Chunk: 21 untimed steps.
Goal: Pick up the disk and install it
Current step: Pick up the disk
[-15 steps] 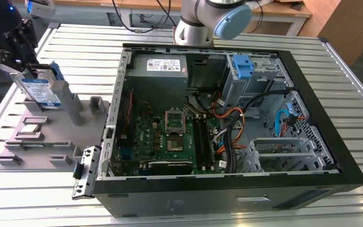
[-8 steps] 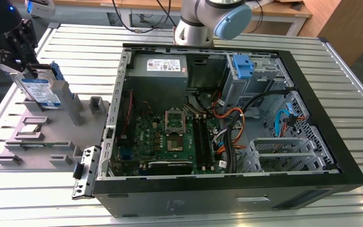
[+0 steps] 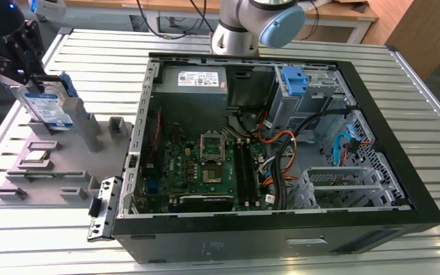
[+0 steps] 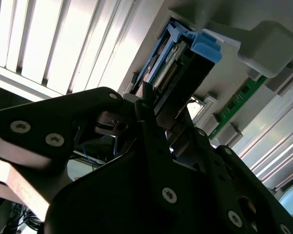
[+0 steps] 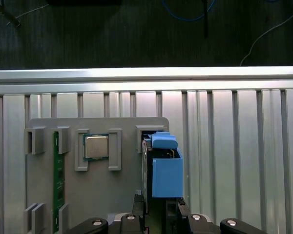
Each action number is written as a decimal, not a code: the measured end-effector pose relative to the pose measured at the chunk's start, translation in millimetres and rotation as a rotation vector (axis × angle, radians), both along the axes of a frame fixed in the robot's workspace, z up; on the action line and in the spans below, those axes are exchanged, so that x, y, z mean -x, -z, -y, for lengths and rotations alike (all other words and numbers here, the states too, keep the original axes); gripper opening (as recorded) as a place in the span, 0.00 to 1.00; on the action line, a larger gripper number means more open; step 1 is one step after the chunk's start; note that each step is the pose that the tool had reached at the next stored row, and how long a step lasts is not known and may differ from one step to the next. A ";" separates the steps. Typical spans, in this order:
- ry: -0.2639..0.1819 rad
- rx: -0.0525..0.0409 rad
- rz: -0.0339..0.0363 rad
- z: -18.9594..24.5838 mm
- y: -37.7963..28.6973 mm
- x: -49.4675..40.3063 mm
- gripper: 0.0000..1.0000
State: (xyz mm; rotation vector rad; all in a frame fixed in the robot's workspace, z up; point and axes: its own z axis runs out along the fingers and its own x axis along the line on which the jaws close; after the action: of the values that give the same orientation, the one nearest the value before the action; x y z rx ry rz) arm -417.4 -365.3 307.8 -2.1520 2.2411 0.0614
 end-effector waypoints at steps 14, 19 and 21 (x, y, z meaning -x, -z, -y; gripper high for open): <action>0.000 -0.0001 0.0001 0.0 -4.2 0.0 0.35; 0.000 0.0000 0.0000 0.0 -7.0 0.0 0.35; 0.000 0.0000 0.0000 0.0 -9.5 0.0 0.35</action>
State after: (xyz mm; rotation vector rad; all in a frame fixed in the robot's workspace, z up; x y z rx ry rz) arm -417.4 -365.3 317.3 -2.1520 2.2411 0.0614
